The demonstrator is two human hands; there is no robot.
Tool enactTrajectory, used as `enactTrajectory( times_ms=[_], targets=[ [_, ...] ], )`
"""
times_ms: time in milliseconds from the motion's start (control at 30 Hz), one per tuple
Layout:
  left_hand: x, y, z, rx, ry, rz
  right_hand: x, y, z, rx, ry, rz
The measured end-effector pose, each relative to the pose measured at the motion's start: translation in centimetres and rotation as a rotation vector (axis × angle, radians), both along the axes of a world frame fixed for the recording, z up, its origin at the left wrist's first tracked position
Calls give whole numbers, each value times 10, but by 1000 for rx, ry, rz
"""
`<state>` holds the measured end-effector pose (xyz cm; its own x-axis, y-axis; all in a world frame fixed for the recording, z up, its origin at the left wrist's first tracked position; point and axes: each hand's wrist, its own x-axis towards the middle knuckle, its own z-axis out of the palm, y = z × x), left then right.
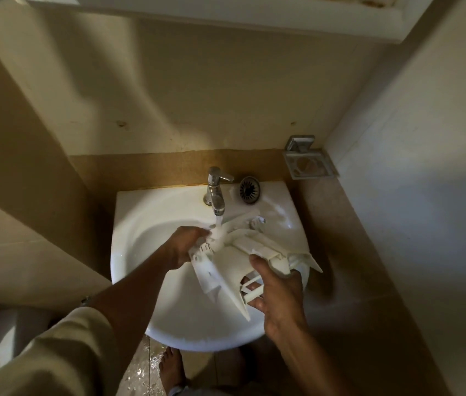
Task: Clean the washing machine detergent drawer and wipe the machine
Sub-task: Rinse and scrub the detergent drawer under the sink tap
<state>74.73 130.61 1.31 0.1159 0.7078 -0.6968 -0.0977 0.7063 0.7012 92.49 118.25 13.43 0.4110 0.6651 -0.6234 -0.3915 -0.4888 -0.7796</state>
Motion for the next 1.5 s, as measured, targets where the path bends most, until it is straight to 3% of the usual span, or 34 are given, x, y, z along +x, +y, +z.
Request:
enactTrajectory(
  times_ms=[167, 433, 600, 767, 867, 967, 1200, 1400, 1500],
  targets=[
    [0, -19, -4, 45, 178, -311, 3, -9, 1, 24, -498, 290],
    [32, -45, 4, -83, -135, -220, 11, 18, 44, 23, -979, 804],
    [34, -45, 5, -164, -232, -84, 10, 26, 66, 12, -1263, 1173],
    [20, -53, -5, -251, -501, 167, 17, 31, 64, 121, -1475, 1462],
    [16, -63, -6, -309, -654, 326, 18, 22, 51, 292, -1597, 1526],
    [12, -63, -13, -312, -676, 411, 19, 9, 32, 397, -1732, 1525],
    [16, -49, 4, -277, -570, 265, 34, -3, 21, 394, -1698, 1417],
    [13, -44, -8, -304, -292, 11, 37, -4, 19, 466, -1708, 1415],
    [0, -38, -19, -212, -144, 72, 37, 1, 18, 466, -1661, 1459]
  ],
)
